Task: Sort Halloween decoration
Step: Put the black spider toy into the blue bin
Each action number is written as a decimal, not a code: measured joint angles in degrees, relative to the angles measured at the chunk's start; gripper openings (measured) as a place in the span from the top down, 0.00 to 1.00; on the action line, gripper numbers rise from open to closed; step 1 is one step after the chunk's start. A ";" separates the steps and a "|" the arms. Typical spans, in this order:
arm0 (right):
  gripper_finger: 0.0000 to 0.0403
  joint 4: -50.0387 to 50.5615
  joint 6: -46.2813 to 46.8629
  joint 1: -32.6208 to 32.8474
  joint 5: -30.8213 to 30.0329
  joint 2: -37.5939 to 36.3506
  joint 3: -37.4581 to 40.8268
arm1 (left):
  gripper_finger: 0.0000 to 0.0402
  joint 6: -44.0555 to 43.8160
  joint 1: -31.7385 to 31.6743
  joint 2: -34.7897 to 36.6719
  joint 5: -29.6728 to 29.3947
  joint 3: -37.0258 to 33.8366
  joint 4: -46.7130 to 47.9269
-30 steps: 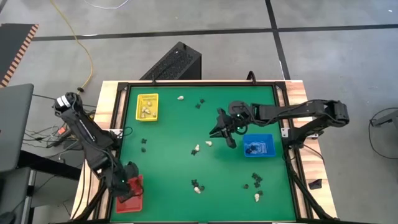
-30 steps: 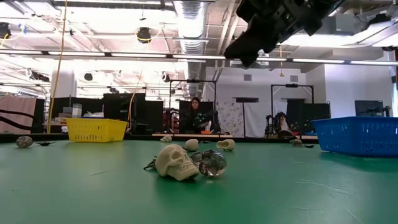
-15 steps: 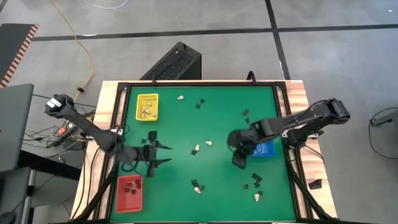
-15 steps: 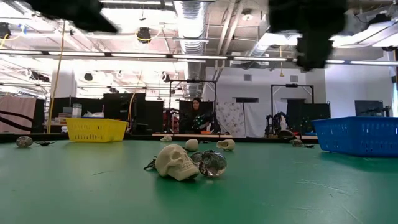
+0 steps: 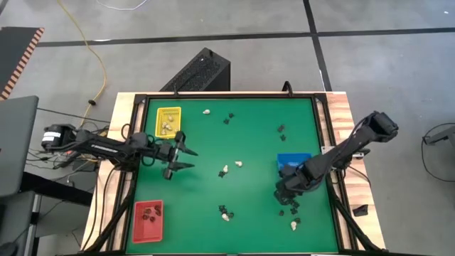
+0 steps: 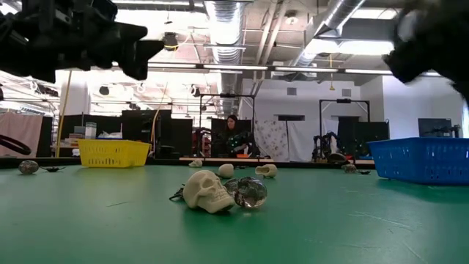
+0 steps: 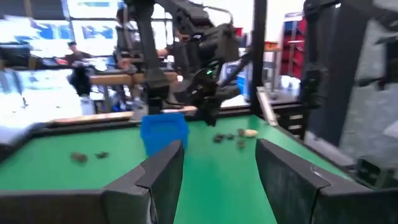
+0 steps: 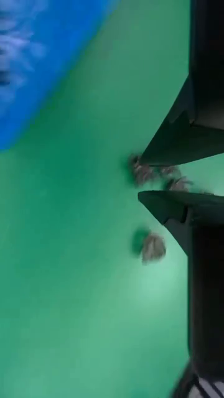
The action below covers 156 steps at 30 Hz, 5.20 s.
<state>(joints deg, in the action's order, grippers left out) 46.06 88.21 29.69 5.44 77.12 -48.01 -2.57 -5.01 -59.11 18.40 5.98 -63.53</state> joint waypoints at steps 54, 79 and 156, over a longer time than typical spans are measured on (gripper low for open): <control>0.94 -7.60 16.45 10.04 -5.01 -4.09 5.19 | 0.53 1.26 -0.18 0.00 5.41 -0.39 1.03; 0.34 -9.65 13.31 7.21 -3.40 8.33 4.99 | 0.53 1.32 -0.18 0.00 5.41 -0.37 1.64; 0.41 -1.16 -1.51 2.19 2.09 15.99 -3.23 | 0.53 1.27 -0.16 -0.02 5.43 -0.37 2.83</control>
<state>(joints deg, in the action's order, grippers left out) 44.90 86.70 31.88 7.53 93.11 -51.24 -1.30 -5.17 -59.13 23.83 5.61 -60.70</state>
